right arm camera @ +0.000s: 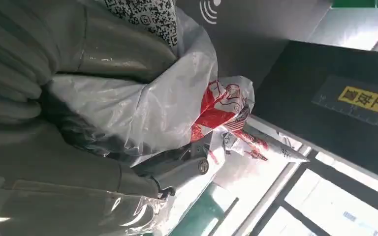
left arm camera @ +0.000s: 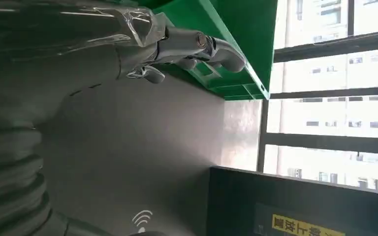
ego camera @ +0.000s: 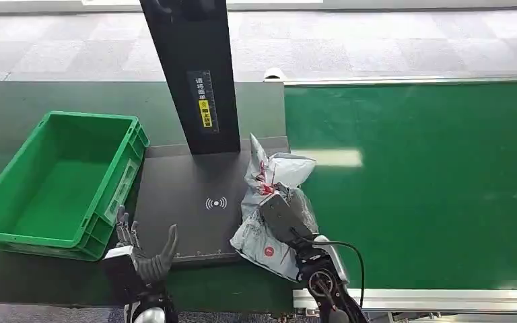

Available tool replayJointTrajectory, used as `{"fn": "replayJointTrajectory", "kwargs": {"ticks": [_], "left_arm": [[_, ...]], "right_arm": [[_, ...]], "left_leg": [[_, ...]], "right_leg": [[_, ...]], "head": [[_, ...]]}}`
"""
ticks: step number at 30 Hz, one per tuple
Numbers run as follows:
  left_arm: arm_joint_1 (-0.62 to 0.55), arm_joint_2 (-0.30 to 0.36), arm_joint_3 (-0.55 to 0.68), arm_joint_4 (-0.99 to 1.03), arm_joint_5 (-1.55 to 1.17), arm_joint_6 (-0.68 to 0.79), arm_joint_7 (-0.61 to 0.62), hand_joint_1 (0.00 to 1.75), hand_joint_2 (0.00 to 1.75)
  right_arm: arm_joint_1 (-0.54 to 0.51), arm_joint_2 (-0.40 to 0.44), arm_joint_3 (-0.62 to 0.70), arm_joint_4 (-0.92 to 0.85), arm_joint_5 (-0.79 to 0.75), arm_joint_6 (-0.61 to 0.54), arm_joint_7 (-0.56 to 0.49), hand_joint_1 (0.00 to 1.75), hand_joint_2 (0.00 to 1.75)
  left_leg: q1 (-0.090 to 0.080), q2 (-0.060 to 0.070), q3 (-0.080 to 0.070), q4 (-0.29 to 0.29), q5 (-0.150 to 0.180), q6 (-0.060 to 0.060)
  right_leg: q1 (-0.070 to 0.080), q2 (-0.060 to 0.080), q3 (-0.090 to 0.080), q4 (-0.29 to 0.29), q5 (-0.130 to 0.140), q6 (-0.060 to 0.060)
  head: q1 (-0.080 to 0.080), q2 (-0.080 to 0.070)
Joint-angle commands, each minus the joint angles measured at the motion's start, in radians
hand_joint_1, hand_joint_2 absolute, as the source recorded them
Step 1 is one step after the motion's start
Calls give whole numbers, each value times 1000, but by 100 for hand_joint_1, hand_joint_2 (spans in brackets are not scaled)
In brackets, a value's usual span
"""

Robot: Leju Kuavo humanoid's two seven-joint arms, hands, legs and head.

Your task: Moved the parcel from conveyor to table for the left to box.

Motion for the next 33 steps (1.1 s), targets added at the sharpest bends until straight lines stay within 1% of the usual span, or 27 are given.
{"fn": "replayJointTrajectory", "kwargs": {"ticks": [1,8,9,10,13,15,19,22,26,30,31,33], "left_arm": [[-34,-17,-18,67,10,-2,2,0,175],[-35,-21,-19,70,7,-2,2,0,175],[-36,-23,-20,73,5,-2,2,0,175],[-43,-23,-25,80,6,-2,2,0,175],[-57,-20,-36,94,15,-2,2,0,175],[-59,-16,-51,96,23,-2,2,0,175],[-79,17,-118,116,73,-2,2,0,175],[-84,17,-130,121,80,-2,2,0,175],[-84,17,-130,121,80,-2,2,0,175],[-72,15,-128,107,88,-2,2,0,175],[-67,16,-128,100,86,-2,2,0,175],[-51,17,-120,69,58,-2,2,0,175]], "right_arm": [[-46,-24,-10,52,-16,-26,-12,175,175],[-45,-25,-11,51,-17,-27,-12,175,175],[-45,-24,-11,49,-19,-29,-13,16,175],[-46,-24,-9,47,-21,-28,-15,0,175],[-48,-29,10,24,-40,-3,-59,0,175],[-46,-40,36,-1,-26,-3,-99,0,175],[-47,-40,90,-25,10,-15,-142,0,175],[-46,-37,122,-44,24,-9,-162,0,175],[-47,-35,124,-45,25,-8,-162,0,175],[-71,-33,152,-36,35,21,-188,0,175],[-70,-35,153,-39,39,14,-199,0,175],[-54,-46,145,-80,59,-42,-235,0,175]], "left_leg": [[-1,0,0,0,0,1],[-1,0,0,0,0,1],[-1,0,0,-1,1,2],[-1,0,0,0,1,1],[-1,-1,-1,0,1,2],[-1,0,-1,0,1,2],[-1,0,-1,0,1,1],[0,0,0,0,1,1],[-1,0,0,0,1,2],[-1,1,0,0,0,2],[0,1,0,0,0,1],[-1,1,0,0,0,1]], "right_leg": [[0,-2,1,-1,0,0],[0,-2,0,0,0,0],[0,-2,0,-1,0,0],[0,-2,0,-1,0,0],[0,-3,0,0,0,0],[0,-3,0,0,0,0],[0,-2,-1,0,0,0],[0,-2,0,0,0,-1],[0,-2,0,-1,1,-1],[0,-1,0,0,1,0],[0,0,0,0,1,0],[0,-1,0,-1,0,0]], "head": [[0,0],[0,0],[0,0],[0,0],[0,0],[0,0],[0,0],[0,0],[0,0],[0,0],[0,0],[0,0]]}}
